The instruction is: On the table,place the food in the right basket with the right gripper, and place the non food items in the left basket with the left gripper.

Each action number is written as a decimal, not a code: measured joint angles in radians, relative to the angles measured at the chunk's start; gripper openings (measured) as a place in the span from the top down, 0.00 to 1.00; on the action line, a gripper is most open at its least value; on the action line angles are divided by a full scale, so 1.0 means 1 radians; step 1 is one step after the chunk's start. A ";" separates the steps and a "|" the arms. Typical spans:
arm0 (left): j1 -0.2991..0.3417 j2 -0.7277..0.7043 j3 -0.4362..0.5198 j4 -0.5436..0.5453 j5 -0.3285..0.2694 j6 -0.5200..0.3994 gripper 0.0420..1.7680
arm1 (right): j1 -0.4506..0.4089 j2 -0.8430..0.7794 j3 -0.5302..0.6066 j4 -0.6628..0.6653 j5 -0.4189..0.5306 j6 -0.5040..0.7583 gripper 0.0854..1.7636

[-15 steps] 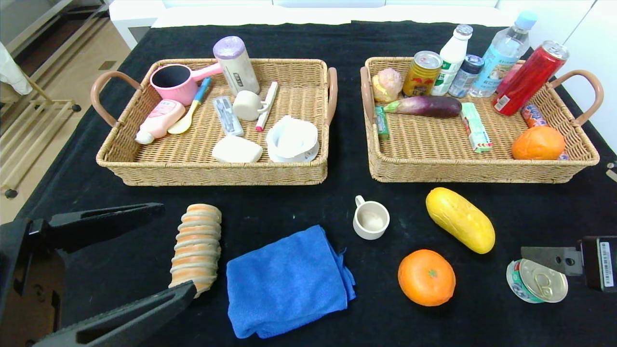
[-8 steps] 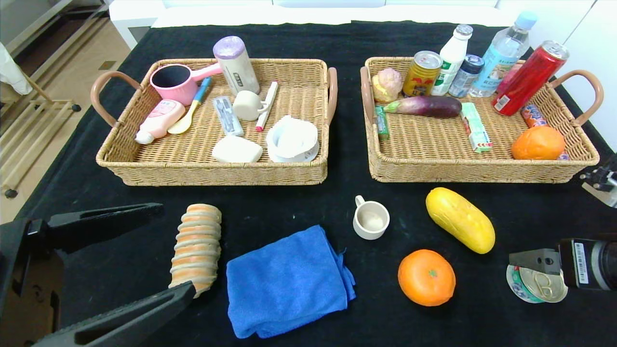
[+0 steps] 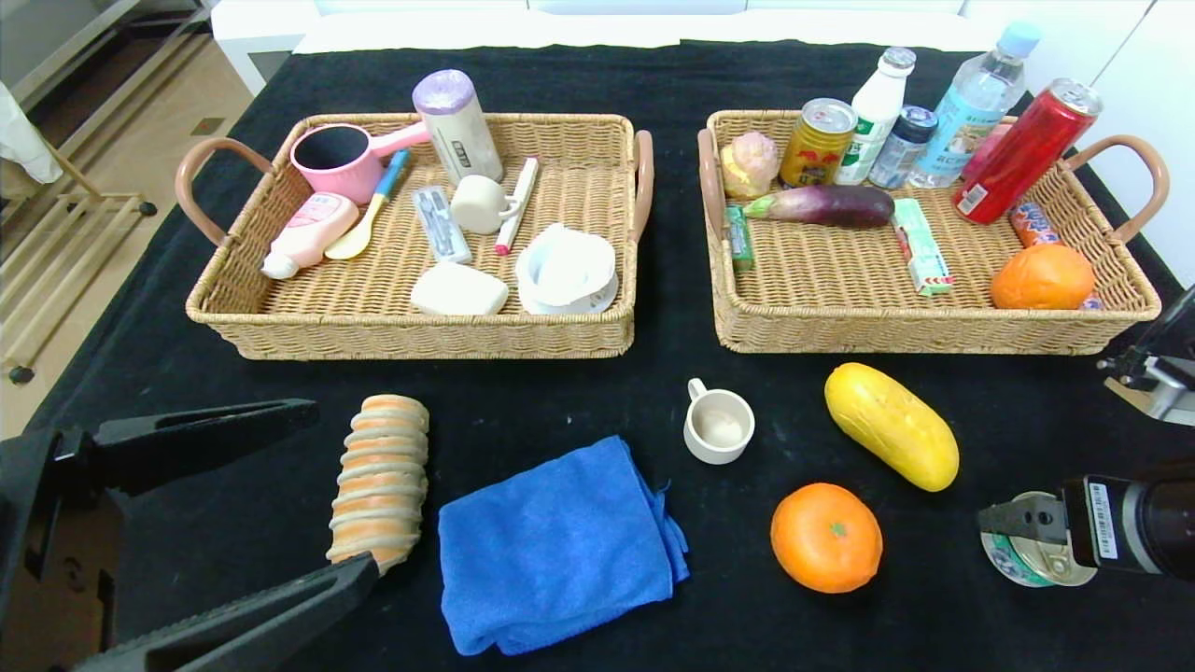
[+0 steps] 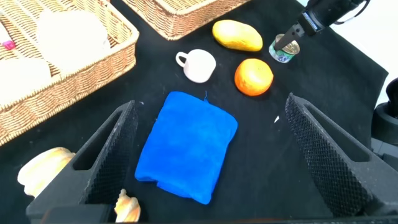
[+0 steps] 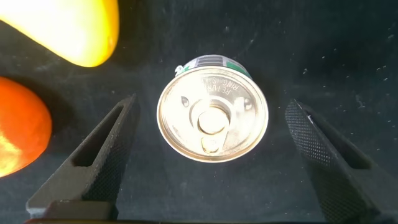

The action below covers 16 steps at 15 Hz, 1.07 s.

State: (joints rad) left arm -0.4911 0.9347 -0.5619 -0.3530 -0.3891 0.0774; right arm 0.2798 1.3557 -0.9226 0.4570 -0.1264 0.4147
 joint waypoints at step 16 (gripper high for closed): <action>0.000 -0.009 0.003 -0.001 0.000 0.010 0.03 | 0.001 0.043 0.021 -0.001 -0.001 0.021 0.03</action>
State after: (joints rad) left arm -0.4911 0.9255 -0.5585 -0.3545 -0.3891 0.0874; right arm 0.2813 1.3989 -0.9011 0.4560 -0.1279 0.4353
